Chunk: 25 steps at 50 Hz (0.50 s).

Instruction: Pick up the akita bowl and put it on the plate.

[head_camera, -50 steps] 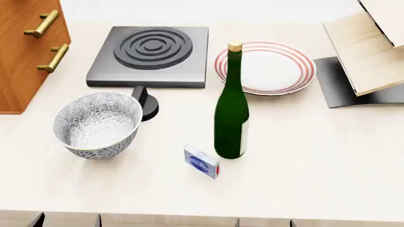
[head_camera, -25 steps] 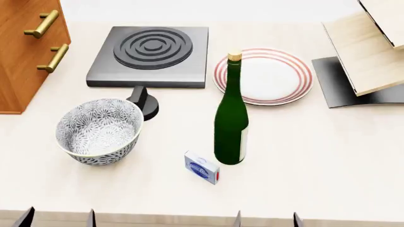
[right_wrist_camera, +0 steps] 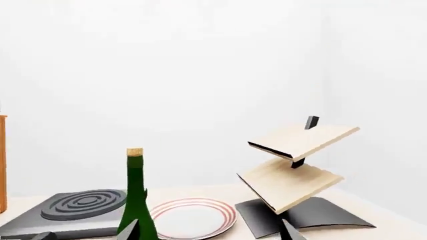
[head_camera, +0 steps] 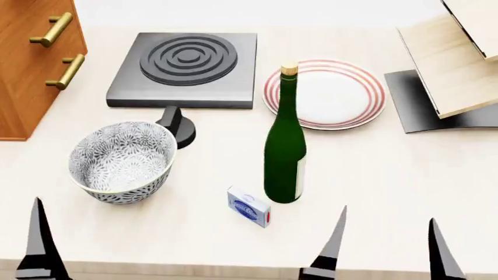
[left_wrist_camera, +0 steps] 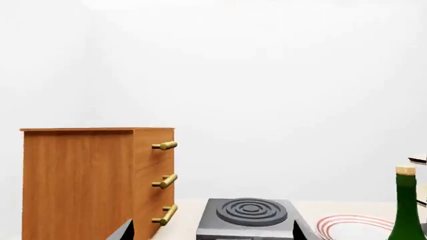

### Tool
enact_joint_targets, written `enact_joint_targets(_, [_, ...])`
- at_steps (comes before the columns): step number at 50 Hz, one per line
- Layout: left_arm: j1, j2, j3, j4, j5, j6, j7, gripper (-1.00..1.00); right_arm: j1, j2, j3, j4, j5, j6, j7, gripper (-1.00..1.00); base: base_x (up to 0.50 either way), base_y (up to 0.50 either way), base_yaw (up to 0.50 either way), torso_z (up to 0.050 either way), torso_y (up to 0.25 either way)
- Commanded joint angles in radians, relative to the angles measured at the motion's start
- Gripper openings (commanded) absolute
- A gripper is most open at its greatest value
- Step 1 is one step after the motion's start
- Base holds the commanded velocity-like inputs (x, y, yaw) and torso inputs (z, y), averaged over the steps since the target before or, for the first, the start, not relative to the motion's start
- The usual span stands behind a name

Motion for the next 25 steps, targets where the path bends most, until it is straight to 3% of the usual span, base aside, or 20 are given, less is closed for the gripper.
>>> enact_joint_targets(1, [0.045, -0.018, -0.003, 0.123, 0.022, 0.028, -0.038, 1.0, -0.099, 0.016, 0.025, -0.168, -0.002, -0.066, 0.043, 1.0, 0.0, 0.0, 0.0, 0.0, 0.0])
enact_joint_targets(8, [0.094, -0.018, 0.026, 0.077, 0.077, 0.122, -0.062, 1.0, -0.096, 0.022, -0.006, -0.132, -0.014, -0.091, 0.044, 1.0, 0.0, 0.0, 0.0, 0.0, 0.0])
enact_joint_targets(25, [0.031, -0.036, 0.005, 0.026, 0.0, 0.086, -0.072, 1.0, -0.075, 0.046, -0.028, -0.074, 0.005, -0.098, 0.049, 1.0, 0.0, 0.0, 0.0, 0.0, 0.0])
